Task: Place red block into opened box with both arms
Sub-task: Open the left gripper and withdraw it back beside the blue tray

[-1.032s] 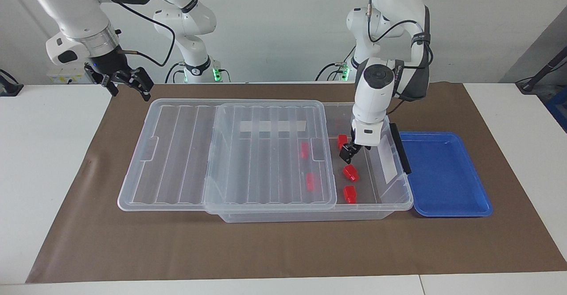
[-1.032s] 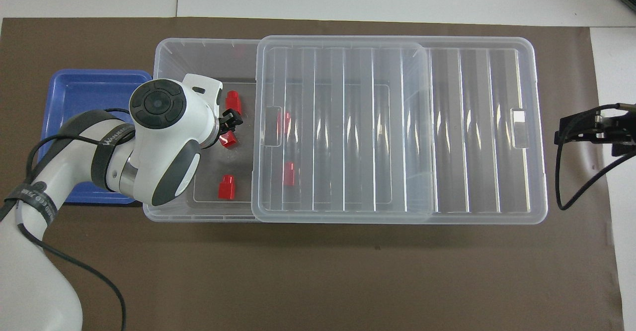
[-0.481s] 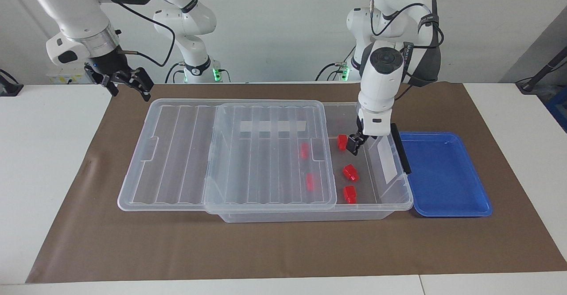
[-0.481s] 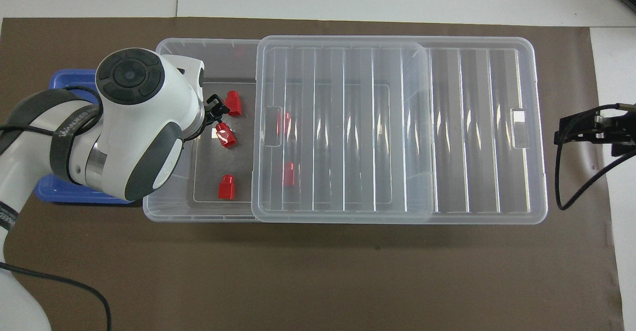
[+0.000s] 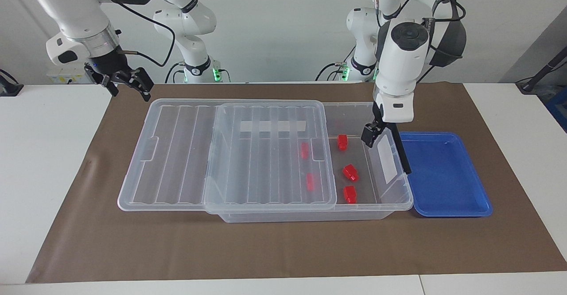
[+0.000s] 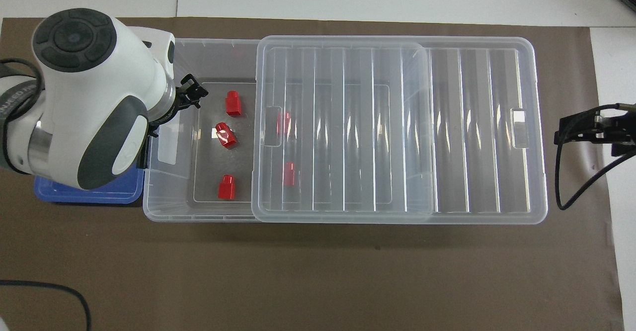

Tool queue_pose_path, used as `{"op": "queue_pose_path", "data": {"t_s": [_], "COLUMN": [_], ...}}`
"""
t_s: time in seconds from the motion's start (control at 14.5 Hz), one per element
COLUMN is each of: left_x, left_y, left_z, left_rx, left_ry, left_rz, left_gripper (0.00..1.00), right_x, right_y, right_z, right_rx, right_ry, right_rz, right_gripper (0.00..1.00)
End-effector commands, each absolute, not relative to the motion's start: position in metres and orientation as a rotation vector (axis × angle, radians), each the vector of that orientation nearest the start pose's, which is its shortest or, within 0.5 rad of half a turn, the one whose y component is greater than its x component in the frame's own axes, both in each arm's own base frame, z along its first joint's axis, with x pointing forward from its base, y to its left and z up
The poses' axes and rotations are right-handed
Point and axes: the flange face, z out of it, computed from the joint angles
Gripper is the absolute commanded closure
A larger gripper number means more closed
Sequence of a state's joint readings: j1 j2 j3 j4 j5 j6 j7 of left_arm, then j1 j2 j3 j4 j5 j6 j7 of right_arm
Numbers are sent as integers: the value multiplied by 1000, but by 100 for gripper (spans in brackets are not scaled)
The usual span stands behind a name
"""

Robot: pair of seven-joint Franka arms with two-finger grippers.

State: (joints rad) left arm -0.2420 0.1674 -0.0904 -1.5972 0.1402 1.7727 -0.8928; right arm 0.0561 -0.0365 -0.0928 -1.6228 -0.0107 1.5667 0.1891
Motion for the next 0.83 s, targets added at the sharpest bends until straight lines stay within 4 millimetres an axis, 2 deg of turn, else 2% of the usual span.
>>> {"op": "queue_pose_path", "data": {"t_s": [0.0, 0.14, 0.34, 0.48, 0.55, 0.76], "left_x": [573, 560, 551, 545, 544, 538], "left_y": [-119, -77, -21, 7, 15, 6], "left_z": [580, 604, 617, 624, 625, 619], "left_rx": [-2964, -3005, -3010, -3022, -3025, -3043], "left_ry": [-608, -497, -435, -322, -317, -302], "left_rz": [-95, -51, -17, -1, -2, -3], "left_gripper": [0, 0, 0, 0, 0, 0], "right_x": [540, 540, 540, 540, 540, 539], "right_y": [-24, -24, -24, -24, -24, -24], "right_z": [617, 617, 617, 617, 617, 617], "right_rx": [-3104, -3104, -3104, -3104, -3104, -3104], "right_ry": [347, 347, 347, 347, 347, 347], "right_rz": [24, 24, 24, 24, 24, 21], "right_gripper": [0, 0, 0, 0, 0, 0]}}
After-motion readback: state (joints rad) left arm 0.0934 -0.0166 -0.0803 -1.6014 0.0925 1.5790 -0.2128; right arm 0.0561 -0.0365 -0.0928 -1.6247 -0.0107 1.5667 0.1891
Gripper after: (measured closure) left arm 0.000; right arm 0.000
